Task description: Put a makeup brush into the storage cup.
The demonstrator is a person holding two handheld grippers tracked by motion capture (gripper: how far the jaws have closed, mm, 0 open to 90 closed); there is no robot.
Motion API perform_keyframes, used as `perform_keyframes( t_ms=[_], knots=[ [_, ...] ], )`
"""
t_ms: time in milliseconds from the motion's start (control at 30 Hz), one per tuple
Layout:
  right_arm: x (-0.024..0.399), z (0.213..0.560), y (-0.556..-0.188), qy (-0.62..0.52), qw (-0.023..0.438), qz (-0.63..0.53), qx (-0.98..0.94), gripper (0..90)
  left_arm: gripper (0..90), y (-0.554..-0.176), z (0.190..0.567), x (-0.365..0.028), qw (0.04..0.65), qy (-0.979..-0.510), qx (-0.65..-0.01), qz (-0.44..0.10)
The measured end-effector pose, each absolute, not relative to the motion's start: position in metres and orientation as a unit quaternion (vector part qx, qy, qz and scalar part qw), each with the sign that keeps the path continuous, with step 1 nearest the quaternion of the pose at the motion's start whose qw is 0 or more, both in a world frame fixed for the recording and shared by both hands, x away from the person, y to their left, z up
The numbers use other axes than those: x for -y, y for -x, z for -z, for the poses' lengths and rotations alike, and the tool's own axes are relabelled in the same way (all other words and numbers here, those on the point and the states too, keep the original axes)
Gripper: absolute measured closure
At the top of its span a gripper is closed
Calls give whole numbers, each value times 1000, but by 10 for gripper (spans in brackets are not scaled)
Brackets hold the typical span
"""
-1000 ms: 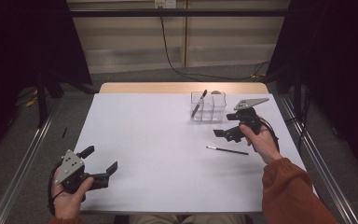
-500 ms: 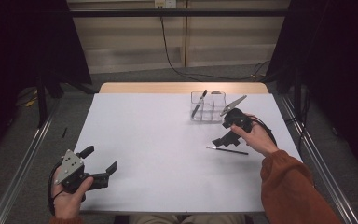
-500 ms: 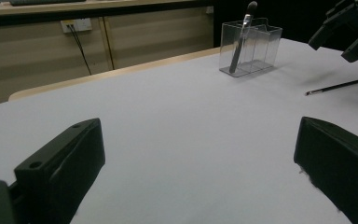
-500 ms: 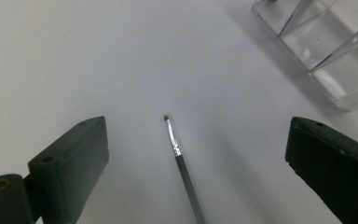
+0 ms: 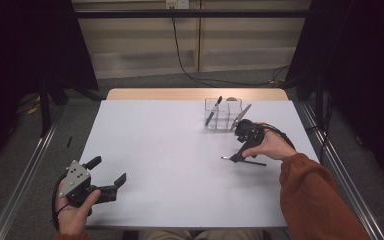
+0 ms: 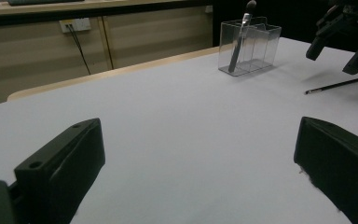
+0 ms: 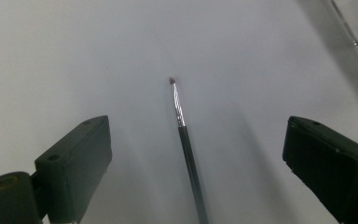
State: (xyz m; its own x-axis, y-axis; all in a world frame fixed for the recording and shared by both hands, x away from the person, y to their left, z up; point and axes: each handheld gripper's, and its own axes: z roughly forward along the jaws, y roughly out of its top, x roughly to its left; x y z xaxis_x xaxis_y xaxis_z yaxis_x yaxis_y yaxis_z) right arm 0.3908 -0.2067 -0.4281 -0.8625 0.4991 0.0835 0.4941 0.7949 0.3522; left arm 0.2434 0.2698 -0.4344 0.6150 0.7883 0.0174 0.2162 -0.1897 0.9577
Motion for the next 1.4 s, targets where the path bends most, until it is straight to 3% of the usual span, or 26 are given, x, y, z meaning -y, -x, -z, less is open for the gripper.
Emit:
perform_keyframes(
  t_ms=[100,733,1400],
  knots=[
    [203,433,-390,-249,14,-162,-955,57,19,-243,434,-269,534,-723,-347,-267],
    [198,451,-394,-219,-31,-109,-969,448,19,-244,435,-269,532,-725,-346,-268],
    [186,450,-395,-186,-11,-62,-981,728,18,-243,435,-269,531,-727,-344,-267]
  ],
)
